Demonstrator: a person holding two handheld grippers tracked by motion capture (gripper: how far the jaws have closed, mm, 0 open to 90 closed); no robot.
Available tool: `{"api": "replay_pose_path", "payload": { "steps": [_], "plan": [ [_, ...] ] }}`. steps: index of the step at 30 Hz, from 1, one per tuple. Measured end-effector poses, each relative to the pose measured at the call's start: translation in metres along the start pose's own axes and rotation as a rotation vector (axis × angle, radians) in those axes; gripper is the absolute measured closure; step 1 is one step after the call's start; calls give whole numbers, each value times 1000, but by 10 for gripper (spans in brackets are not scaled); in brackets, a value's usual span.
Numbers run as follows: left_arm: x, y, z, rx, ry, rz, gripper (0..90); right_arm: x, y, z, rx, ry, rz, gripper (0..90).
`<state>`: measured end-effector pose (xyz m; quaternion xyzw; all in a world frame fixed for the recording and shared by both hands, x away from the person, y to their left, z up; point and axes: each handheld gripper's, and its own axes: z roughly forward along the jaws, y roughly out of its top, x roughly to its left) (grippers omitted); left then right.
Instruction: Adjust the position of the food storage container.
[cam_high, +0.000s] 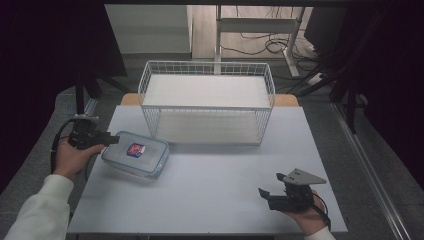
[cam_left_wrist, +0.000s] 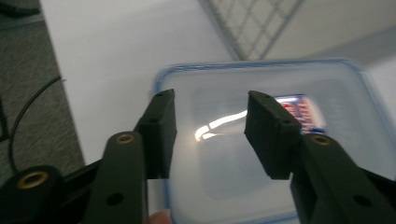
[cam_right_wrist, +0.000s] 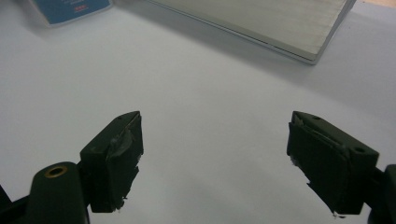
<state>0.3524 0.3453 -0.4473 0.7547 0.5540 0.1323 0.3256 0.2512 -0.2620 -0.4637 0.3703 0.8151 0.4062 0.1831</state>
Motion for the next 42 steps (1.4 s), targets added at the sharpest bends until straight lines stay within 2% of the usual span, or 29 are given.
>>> {"api": "replay_pose_path", "payload": {
  "steps": [2, 7, 10, 15, 18, 21, 23, 25, 27, 28, 32, 39, 42],
  "plan": [
    [8, 2, 5, 27, 28, 4, 597, 0, 0, 0, -1, -3, 0, 186],
    [30, 6, 15, 58, 60, -23, 768, 0, -1, 1, 4, -9, -1, 186],
    [38, 5, 21, 82, 70, -34, 869, 0, -1, 1, 10, -16, -3, 186],
    [45, 4, 38, 172, 99, -12, 899, -1, -2, 3, 16, -21, 2, 186],
    [46, 3, 48, 206, 94, 1, 900, -1, -3, 4, 23, -24, -2, 186],
    [43, 2, 54, 220, 68, 17, 900, -1, -3, 4, 25, -27, 0, 186],
    [41, 1, 56, 236, 80, 29, 900, -1, -3, 4, 25, -29, 1, 187],
    [41, -1, 55, 236, 51, 18, 900, -2, -4, 4, 26, -32, 4, 186],
    [40, -2, 55, 235, 48, 21, 900, -2, -4, 4, 28, -34, 4, 187],
    [36, -3, 54, 241, 42, 39, 900, -2, -4, 5, 29, -34, 4, 186],
    [26, -4, 54, 235, 9, 56, 900, -1, -3, 6, 33, -34, 0, 187],
    [-7, -13, 54, 218, -65, 100, 900, 1, -2, 6, 34, -30, -6, 186],
    [-18, -17, 54, 212, -83, 92, 900, 2, -2, 6, 30, -27, -7, 186]
  ]
}}
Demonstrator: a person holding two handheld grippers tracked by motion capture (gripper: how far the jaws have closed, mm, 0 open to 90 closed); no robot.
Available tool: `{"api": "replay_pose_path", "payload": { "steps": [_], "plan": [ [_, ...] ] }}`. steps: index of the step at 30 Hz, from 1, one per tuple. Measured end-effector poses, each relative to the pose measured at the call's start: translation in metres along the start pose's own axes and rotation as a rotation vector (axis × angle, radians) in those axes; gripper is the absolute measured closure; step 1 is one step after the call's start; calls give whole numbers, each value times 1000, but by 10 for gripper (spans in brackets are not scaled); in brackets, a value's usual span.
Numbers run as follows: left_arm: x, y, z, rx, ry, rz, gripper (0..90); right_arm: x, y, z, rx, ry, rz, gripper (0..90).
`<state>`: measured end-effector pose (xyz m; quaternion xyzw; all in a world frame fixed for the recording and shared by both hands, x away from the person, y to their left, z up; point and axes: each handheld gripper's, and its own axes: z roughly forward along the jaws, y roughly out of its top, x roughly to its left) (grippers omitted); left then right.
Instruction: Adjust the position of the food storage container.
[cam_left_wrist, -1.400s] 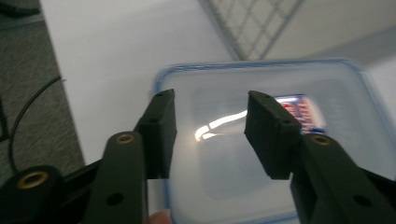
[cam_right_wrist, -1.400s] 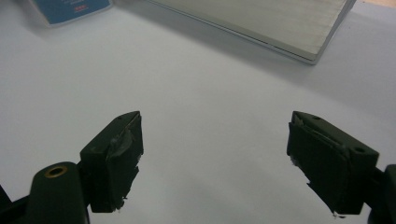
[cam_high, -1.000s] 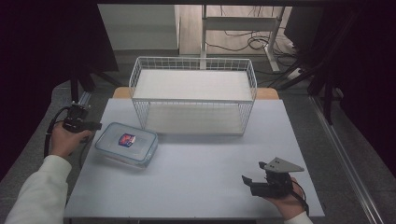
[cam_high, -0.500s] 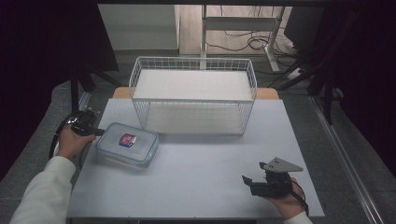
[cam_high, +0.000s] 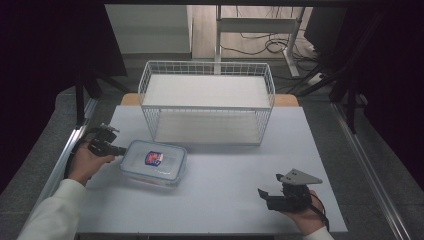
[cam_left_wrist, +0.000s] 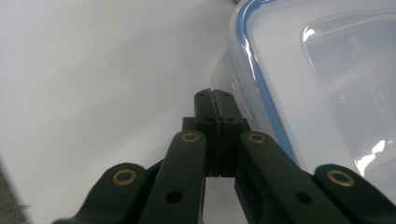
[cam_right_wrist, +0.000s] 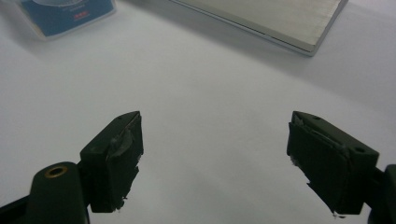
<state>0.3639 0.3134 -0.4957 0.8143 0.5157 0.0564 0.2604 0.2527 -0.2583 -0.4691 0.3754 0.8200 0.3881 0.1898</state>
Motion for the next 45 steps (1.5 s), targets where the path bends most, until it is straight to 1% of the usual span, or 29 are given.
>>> {"api": "replay_pose_path", "payload": {
  "steps": [3, 10, 12, 14, 17, 18, 20, 25, 27, 28, 34, 35, 38, 45],
  "plan": [
    [-12, -2, 2, -4, -18, -6, 900, 0, 0, 0, 0, 0, 0, 187],
    [-42, 0, 8, 7, -39, -1, 900, -1, 1, -2, -5, -12, 4, 186],
    [-52, 2, 10, 20, -52, 10, 900, -1, 1, -2, -6, -14, 4, 187],
    [-64, 2, 13, 30, -70, 31, 900, -1, 1, -2, -6, -15, 2, 187],
    [-75, 3, 15, 35, -84, 44, 900, -1, 1, -2, -5, -16, 3, 186],
    [-77, 3, 16, 36, -89, 47, 900, -1, 1, -2, -5, -16, 4, 186],
    [-83, 2, 17, 29, -107, 36, 900, -1, 1, -2, -5, -17, 5, 186],
    [-96, 0, 19, 35, -141, 37, 900, -1, 1, -3, -8, -15, 4, 186],
    [-100, -1, 19, 38, -154, 40, 900, -1, 1, -2, -8, -17, 5, 186],
    [-102, -2, 20, 30, -159, 36, 900, -1, 1, -2, -6, -17, 6, 186],
    [-112, -3, 25, 25, -198, 25, 900, 0, 2, 0, 0, -17, 4, 186],
    [-112, -3, 25, 25, -198, 25, 900, 0, 2, 0, 0, -17, 4, 186],
    [-115, -3, 27, 15, -216, 11, 900, 0, 1, 0, 2, -17, 6, 186],
    [-119, 0, 33, 5, -280, -16, 900, -2, 1, 1, 5, -18, 6, 186]
  ]
}}
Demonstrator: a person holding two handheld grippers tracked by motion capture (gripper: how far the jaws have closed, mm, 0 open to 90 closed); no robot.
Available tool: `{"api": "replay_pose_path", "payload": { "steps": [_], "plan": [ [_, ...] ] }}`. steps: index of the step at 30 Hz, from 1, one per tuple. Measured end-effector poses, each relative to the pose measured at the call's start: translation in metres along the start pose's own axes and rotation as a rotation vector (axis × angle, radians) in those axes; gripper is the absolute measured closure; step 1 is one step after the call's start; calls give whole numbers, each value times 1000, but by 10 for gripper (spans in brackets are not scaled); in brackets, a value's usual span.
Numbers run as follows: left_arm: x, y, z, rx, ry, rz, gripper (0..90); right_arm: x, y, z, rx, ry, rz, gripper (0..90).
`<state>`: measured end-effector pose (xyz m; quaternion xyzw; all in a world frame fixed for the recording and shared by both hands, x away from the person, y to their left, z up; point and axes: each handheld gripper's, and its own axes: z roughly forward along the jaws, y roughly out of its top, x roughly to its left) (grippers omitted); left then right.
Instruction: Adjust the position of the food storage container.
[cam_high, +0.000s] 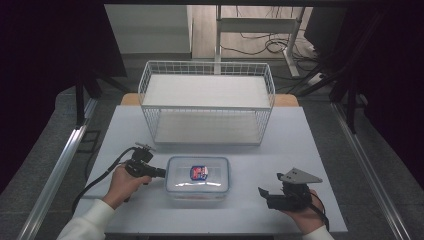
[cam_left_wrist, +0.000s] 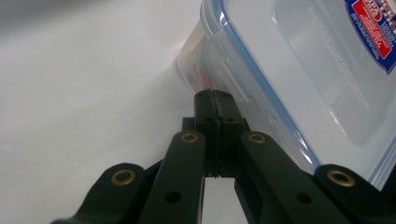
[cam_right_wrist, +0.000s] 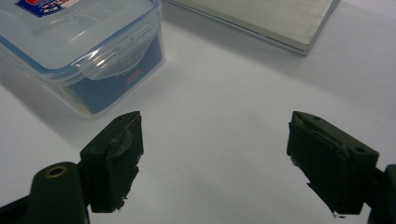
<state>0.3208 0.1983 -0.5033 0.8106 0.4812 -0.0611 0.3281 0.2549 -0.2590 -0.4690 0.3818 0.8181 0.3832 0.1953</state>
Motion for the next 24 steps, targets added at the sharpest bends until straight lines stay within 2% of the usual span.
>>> {"api": "replay_pose_path", "payload": {
  "steps": [6, 9, 11, 12, 13, 14, 16, 18, 19, 21, 24],
  "plan": [
    [0, -2, 1, -19, -13, 4, 899, 0, 0, 0, 4, -6, -2, 186],
    [3, -3, -12, -94, 10, 5, 899, 0, 0, -1, -2, -9, 4, 186],
    [2, -7, -26, -188, 32, -19, 866, 0, -1, -2, -15, 7, 10, 184],
    [2, -7, -26, -188, 32, -19, 857, 0, -1, -2, -15, 7, 10, 184],
    [-2, -12, -41, -263, -2, -21, 833, -1, -2, -3, -30, 36, 29, 183],
    [-4, -16, -47, -293, -19, -20, 817, -2, -2, -3, -33, 43, 35, 182],
    [-7, -24, -57, -335, -29, -26, 734, -3, -3, -2, -38, 53, 45, 182],
    [-11, -31, -63, -359, -27, -42, 569, -4, -3, -2, -45, 58, 56, 181],
    [-12, -33, -65, -357, -23, -53, 468, -5, -3, -2, -51, 67, 66, 180],
    [-16, -36, -69, -351, -26, -76, 358, -5, -3, -2, -58, 78, 75, 179],
    [-24, -43, -71, -358, -22, -58, 274, -4, -2, -1, -63, 98, 84, 177]
  ]
}}
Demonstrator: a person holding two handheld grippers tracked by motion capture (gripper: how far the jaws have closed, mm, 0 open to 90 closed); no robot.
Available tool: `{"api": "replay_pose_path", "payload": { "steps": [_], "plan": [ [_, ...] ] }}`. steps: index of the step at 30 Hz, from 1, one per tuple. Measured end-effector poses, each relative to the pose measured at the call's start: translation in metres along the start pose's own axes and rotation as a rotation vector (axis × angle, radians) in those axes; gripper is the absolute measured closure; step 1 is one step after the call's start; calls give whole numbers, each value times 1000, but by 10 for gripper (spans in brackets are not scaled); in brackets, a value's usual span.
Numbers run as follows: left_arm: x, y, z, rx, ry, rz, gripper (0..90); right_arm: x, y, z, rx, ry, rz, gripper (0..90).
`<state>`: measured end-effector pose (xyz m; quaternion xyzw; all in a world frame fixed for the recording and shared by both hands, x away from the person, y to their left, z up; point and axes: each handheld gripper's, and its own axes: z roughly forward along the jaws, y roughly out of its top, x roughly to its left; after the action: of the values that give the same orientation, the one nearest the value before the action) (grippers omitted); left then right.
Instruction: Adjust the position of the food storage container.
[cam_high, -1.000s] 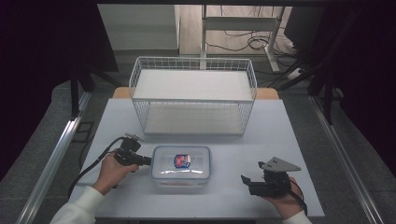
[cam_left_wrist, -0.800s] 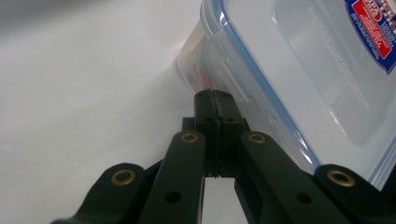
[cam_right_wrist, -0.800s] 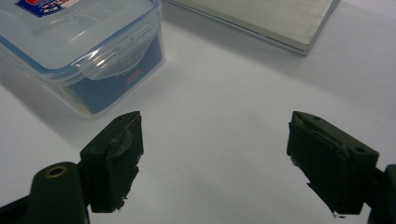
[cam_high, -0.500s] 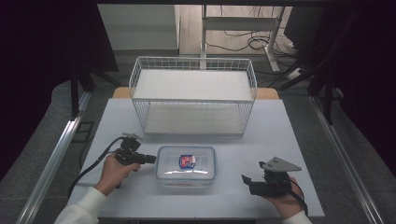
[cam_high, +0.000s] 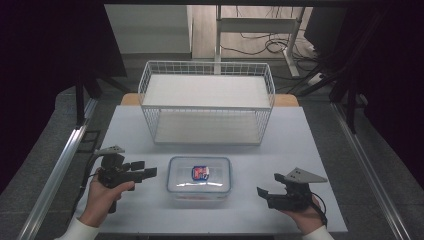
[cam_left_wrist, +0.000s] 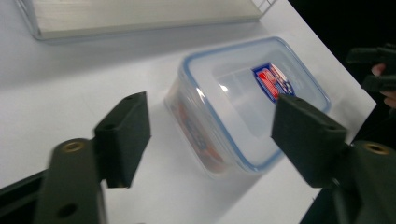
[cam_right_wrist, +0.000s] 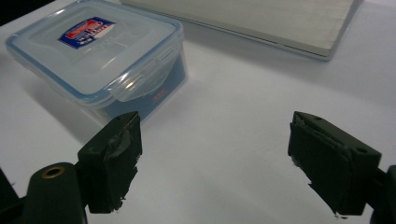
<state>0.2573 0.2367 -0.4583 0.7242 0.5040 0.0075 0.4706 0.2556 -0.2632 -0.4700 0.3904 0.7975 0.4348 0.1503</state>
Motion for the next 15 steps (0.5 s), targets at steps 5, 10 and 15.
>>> {"api": "replay_pose_path", "payload": {
  "steps": [5, 10, 15],
  "plan": [
    [-10, -17, 5, 15, 37, 71, 226, 0, 0, 2, -8, 37, 15, 174],
    [-11, -19, 9, 3, 9, 83, 232, -2, 2, 3, -18, 85, 73, 173],
    [-8, -22, 9, 6, 25, 81, 216, -1, 3, 4, -15, 94, 76, 173]
  ]
}}
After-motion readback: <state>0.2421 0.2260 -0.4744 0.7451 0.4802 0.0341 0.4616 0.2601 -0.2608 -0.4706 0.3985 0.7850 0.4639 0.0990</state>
